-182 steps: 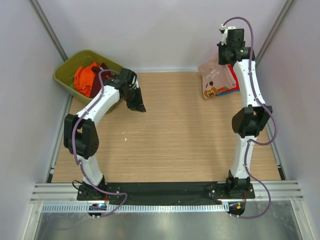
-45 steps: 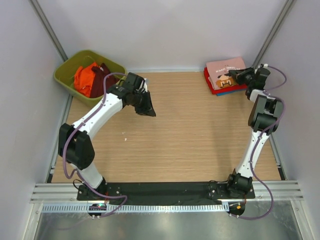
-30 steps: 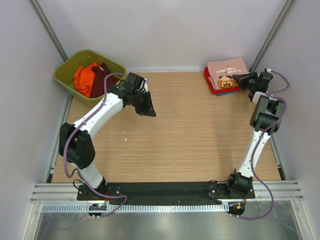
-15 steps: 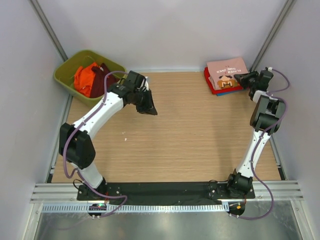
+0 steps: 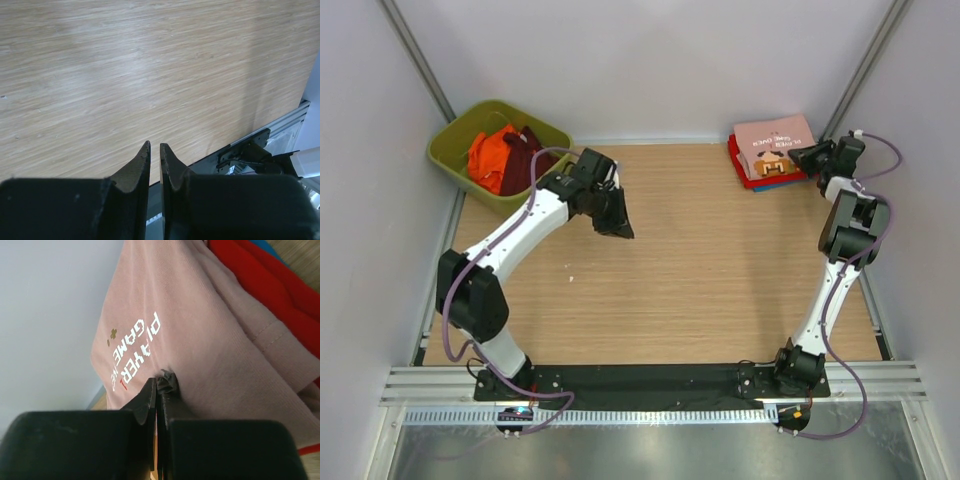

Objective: Fold and stack the t-shirts
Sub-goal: Neatly place the folded tshirt to the corner

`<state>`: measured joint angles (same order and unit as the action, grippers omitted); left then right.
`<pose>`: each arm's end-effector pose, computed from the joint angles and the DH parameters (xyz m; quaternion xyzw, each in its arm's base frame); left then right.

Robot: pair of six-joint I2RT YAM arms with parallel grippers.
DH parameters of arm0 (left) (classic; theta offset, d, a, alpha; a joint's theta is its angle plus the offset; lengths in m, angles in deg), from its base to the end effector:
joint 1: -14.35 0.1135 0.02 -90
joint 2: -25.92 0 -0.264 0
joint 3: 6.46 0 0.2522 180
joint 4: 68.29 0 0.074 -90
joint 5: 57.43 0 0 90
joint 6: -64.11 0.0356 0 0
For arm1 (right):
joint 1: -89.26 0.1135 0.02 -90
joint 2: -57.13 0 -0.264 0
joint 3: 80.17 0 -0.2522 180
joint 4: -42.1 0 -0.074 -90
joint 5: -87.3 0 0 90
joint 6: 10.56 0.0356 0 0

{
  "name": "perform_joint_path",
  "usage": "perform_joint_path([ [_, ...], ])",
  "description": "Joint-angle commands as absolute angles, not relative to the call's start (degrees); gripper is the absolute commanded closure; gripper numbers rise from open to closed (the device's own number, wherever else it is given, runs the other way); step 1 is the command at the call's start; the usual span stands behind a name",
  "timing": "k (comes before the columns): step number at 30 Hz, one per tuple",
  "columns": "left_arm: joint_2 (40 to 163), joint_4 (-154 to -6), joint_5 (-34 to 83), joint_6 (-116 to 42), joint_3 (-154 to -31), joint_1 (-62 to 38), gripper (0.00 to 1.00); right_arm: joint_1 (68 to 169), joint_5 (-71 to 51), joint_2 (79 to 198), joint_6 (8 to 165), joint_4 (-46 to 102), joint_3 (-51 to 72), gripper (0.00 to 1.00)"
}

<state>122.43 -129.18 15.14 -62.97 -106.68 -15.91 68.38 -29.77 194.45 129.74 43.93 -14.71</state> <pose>0.3057 -0.1907 0.3014 -0.0137 0.9491 -0.2758 0.1518 0.5153 -0.1792 0.1570 0.3583 0.7286 0.3264 0.4840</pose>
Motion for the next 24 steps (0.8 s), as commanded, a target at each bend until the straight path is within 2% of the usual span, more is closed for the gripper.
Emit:
perform_joint_path([
  [1,118.64,-131.70,17.36,-62.02,-110.39,-16.06,0.87,69.57,-27.14,186.78,127.95,39.86,-18.60,0.99],
  [5,117.24,-132.67,18.59,-61.40,-111.89,-15.98,0.87,72.55,-23.19,178.26,124.63,24.77,-21.76,0.97],
  [10,113.20,-129.35,18.86,-63.15,-106.20,-15.98,0.87,78.97,-16.34,165.28,116.01,5.17,-20.55,0.97],
  [18,100.13,-117.67,19.03,-66.75,-87.92,-15.98,0.87,94.08,-13.78,141.62,114.05,4.51,7.63,0.97],
  [24,85.81,-104.14,18.51,-73.08,-68.67,-15.98,0.86,103.40,-12.64,120.61,123.45,16.80,37.78,0.97],
])
